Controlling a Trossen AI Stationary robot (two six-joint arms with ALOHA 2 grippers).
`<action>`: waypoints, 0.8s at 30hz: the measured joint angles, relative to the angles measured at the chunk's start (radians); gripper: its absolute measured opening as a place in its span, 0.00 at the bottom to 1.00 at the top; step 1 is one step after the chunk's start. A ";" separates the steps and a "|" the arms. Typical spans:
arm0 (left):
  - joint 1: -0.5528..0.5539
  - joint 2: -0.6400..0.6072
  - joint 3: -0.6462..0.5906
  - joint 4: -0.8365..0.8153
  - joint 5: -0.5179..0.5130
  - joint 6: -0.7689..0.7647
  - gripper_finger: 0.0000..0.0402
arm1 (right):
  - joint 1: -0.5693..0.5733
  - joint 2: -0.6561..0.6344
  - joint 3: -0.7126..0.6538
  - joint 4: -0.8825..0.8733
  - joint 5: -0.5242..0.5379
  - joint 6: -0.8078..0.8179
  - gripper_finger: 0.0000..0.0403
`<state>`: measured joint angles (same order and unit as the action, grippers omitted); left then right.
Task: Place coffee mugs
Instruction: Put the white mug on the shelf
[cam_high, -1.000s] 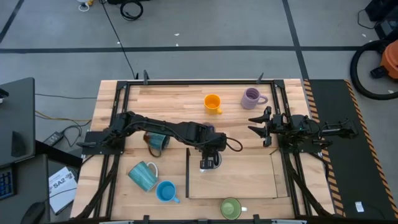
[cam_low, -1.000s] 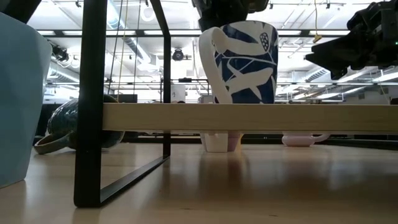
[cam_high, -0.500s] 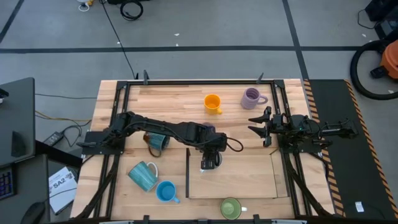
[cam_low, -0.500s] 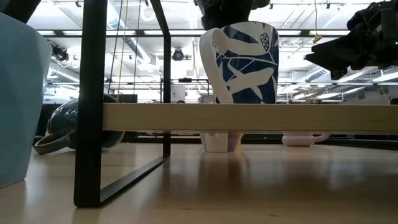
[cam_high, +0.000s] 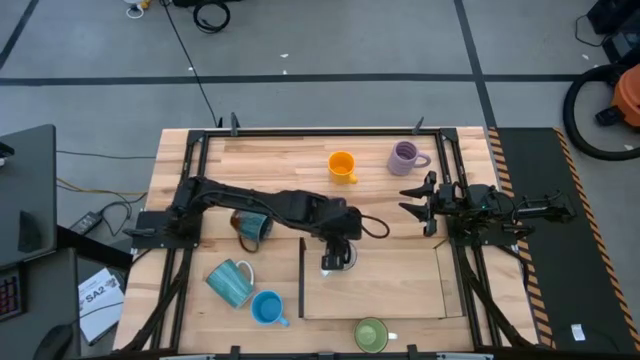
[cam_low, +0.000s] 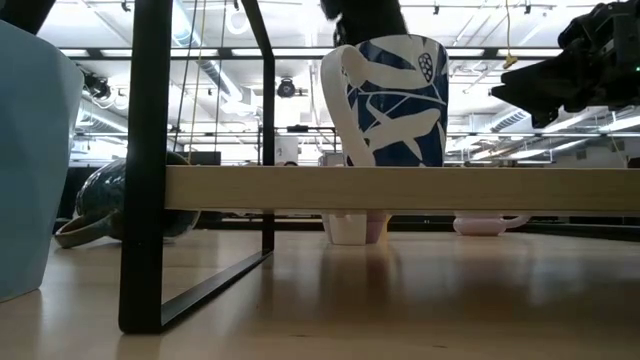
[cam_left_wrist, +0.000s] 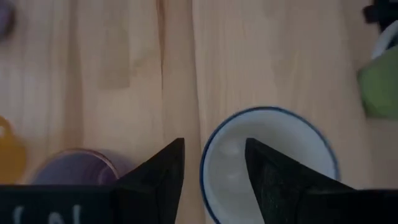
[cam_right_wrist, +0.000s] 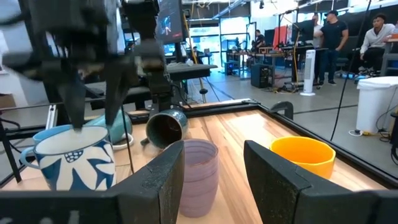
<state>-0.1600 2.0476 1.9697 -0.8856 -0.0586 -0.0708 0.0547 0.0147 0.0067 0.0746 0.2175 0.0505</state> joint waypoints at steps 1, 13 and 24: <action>0.000 -0.015 0.000 -0.008 0.000 0.012 0.44 | 0.000 0.000 0.000 0.000 -0.002 0.000 0.43; -0.001 -0.284 -0.014 -0.161 -0.086 0.076 0.44 | 0.000 0.000 0.000 0.007 -0.004 0.010 0.43; -0.024 -0.715 -0.566 0.035 -0.278 -0.056 0.44 | 0.000 -0.002 0.000 0.019 -0.004 0.010 0.43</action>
<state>-0.1837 1.3328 1.4034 -0.8504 -0.3368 -0.1264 0.0548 0.0132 0.0067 0.0936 0.2131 0.0608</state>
